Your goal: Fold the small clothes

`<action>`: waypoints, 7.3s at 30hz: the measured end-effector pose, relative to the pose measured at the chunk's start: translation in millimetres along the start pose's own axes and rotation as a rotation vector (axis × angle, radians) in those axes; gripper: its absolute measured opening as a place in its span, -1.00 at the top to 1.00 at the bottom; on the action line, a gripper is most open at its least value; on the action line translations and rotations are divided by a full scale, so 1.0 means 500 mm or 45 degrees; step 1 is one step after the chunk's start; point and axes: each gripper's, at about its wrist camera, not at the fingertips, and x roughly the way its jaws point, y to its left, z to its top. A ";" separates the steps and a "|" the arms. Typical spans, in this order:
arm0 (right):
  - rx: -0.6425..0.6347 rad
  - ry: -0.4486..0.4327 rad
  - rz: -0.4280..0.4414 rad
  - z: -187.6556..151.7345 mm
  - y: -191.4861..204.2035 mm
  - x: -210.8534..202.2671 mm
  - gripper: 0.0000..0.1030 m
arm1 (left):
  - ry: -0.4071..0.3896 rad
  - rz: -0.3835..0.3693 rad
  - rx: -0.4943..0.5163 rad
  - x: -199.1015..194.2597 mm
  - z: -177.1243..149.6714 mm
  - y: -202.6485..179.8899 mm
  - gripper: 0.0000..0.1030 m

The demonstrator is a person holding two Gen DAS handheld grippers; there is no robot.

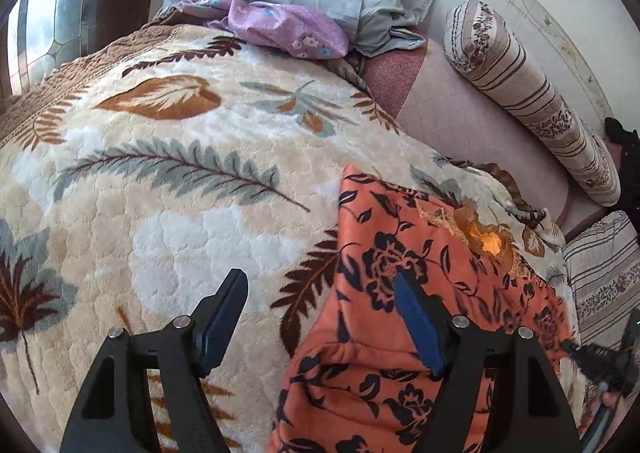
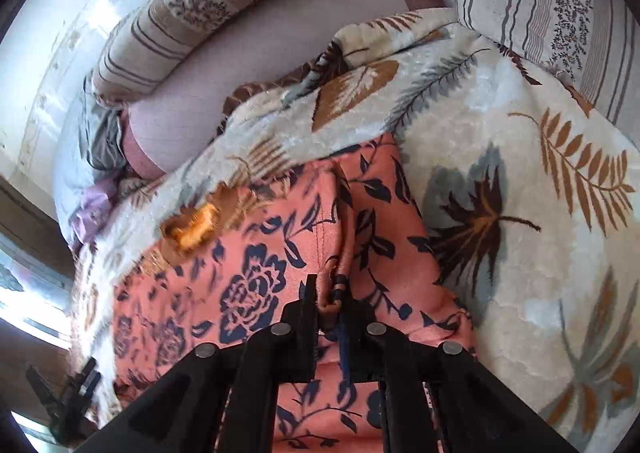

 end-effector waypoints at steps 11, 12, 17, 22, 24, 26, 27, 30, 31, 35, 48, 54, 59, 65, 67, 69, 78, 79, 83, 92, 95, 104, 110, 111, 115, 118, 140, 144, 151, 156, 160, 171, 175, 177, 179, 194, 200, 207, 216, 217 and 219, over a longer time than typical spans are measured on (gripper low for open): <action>0.083 -0.136 0.337 0.035 -0.032 -0.095 0.03 | 0.153 0.262 0.361 0.139 -0.050 -0.089 -0.60; 0.062 -0.123 0.419 0.046 -0.019 -0.093 -0.66 | 0.159 0.252 0.342 0.140 -0.048 -0.083 -0.61; 0.139 0.063 0.560 0.093 -0.010 0.059 -0.87 | 0.148 0.247 0.341 0.140 -0.049 -0.077 -0.67; 0.338 -0.004 0.574 0.088 -0.064 0.067 -0.63 | 0.106 0.218 0.326 0.139 -0.055 -0.069 -0.69; 0.206 -0.030 0.641 0.088 -0.039 0.060 -0.66 | 0.095 0.214 0.325 0.141 -0.056 -0.066 -0.72; 0.178 0.089 0.459 0.096 -0.044 0.121 -0.64 | 0.090 0.205 0.322 0.139 -0.057 -0.064 -0.73; 0.244 0.063 0.490 0.095 -0.054 0.118 -0.58 | 0.090 0.201 0.319 0.139 -0.058 -0.063 -0.73; 0.232 -0.047 0.558 0.085 -0.029 0.039 -0.58 | 0.085 0.196 0.316 0.140 -0.060 -0.061 -0.74; 0.204 -0.075 0.610 0.076 -0.023 0.013 -0.58 | 0.082 0.202 0.322 0.140 -0.061 -0.062 -0.74; 0.040 0.048 0.531 0.013 -0.004 0.033 -0.66 | 0.090 0.204 0.320 0.142 -0.061 -0.064 -0.75; 0.062 0.229 0.383 -0.036 -0.012 0.053 -0.73 | 0.280 0.196 0.193 0.069 -0.093 -0.020 -0.74; -0.031 -0.038 0.513 -0.076 0.011 -0.121 -0.74 | 0.105 0.085 0.262 -0.076 -0.072 -0.065 -0.76; -0.018 0.018 0.549 -0.208 -0.043 -0.161 -0.74 | 0.104 -0.005 0.201 -0.180 -0.143 -0.030 -0.76; 0.058 0.094 0.526 -0.325 -0.143 -0.135 -0.74 | 0.272 0.054 0.161 -0.174 -0.272 0.033 -0.77; 0.075 0.114 0.509 -0.320 -0.139 -0.141 -0.74 | 0.301 0.110 0.171 -0.161 -0.296 0.046 -0.76; 0.078 0.085 0.535 -0.312 -0.131 -0.164 -0.74 | 0.260 0.127 0.221 -0.176 -0.298 0.030 -0.77; 0.062 0.150 0.529 -0.336 -0.108 -0.125 -0.74 | 0.267 0.139 0.279 -0.163 -0.317 0.027 -0.77; 0.062 0.155 0.517 -0.333 -0.104 -0.131 -0.74 | 0.269 0.165 0.325 -0.165 -0.320 0.015 -0.77; 0.001 0.119 0.545 -0.327 -0.082 -0.169 -0.74 | 0.259 0.139 0.308 -0.183 -0.321 0.010 -0.77; 0.024 0.140 0.501 -0.342 -0.090 -0.172 -0.74 | 0.223 0.095 0.202 -0.235 -0.318 0.033 -0.77; -0.011 0.133 0.530 -0.346 -0.084 -0.185 -0.74 | 0.197 0.077 0.172 -0.261 -0.314 0.044 -0.77; 0.053 0.152 0.472 -0.360 -0.115 -0.176 -0.74 | 0.279 0.150 0.122 -0.254 -0.337 0.085 -0.77; 0.102 0.148 0.469 -0.370 -0.142 -0.180 -0.74 | 0.267 0.144 0.107 -0.270 -0.333 0.088 -0.77; 0.110 0.147 0.474 -0.372 -0.148 -0.183 -0.74 | 0.268 0.138 0.098 -0.274 -0.333 0.091 -0.77; 0.125 0.124 0.457 -0.373 -0.181 -0.206 -0.74 | 0.268 0.124 0.052 -0.295 -0.333 0.109 -0.77; 0.163 0.097 0.427 -0.369 -0.222 -0.222 -0.74 | 0.275 0.134 0.036 -0.305 -0.337 0.123 -0.77; 0.039 0.337 0.351 -0.381 -0.282 -0.226 -0.73 | 0.433 0.063 0.038 -0.286 -0.355 0.127 -0.77; -0.009 0.367 0.347 -0.382 -0.282 -0.225 -0.70 | 0.468 0.034 0.080 -0.290 -0.359 0.122 -0.77; -0.062 0.404 0.322 -0.379 -0.268 -0.210 -0.18 | 0.523 0.057 0.219 -0.262 -0.359 0.096 -0.74; -0.099 0.426 0.273 -0.379 -0.262 -0.192 -0.15 | 0.618 0.036 0.279 -0.231 -0.379 0.088 0.50; -0.116 0.438 0.267 -0.375 -0.257 -0.188 0.36 | 0.595 0.017 0.289 -0.239 -0.380 0.089 0.79; -0.069 0.444 0.319 -0.370 -0.259 -0.186 -0.16 | 0.589 -0.092 0.225 -0.231 -0.379 0.083 -0.03; -0.080 0.434 0.332 -0.369 -0.256 -0.192 0.88 | 0.568 -0.010 0.326 -0.232 -0.377 0.063 0.89; -0.036 0.404 0.390 -0.361 -0.261 -0.205 0.88 | 0.525 -0.071 0.275 -0.253 -0.360 0.068 0.89; 0.026 0.352 0.477 -0.348 -0.268 -0.229 0.88 | 0.462 -0.107 0.267 -0.281 -0.340 0.066 0.89; 0.154 0.379 0.592 -0.347 -0.300 -0.196 0.88 | 0.521 -0.097 0.188 -0.251 -0.340 0.086 0.89; 0.140 0.476 0.592 -0.353 -0.289 -0.161 0.88 | 0.582 -0.086 0.182 -0.225 -0.337 0.077 0.89; 0.187 0.193 0.837 -0.102 -0.222 -0.189 0.88 | 0.288 -0.303 0.203 -0.220 -0.063 -0.036 0.89; 0.432 0.051 0.568 0.110 -0.220 0.022 -0.87 | 0.394 0.054 0.130 0.149 0.085 -0.040 -0.53; 0.439 0.060 0.567 0.093 -0.226 0.026 -0.87 | 0.433 0.066 0.118 0.163 0.073 -0.030 -0.53; 0.392 0.032 0.570 0.053 -0.232 0.003 -0.87 | 0.375 0.015 0.069 0.138 0.060 -0.006 -0.53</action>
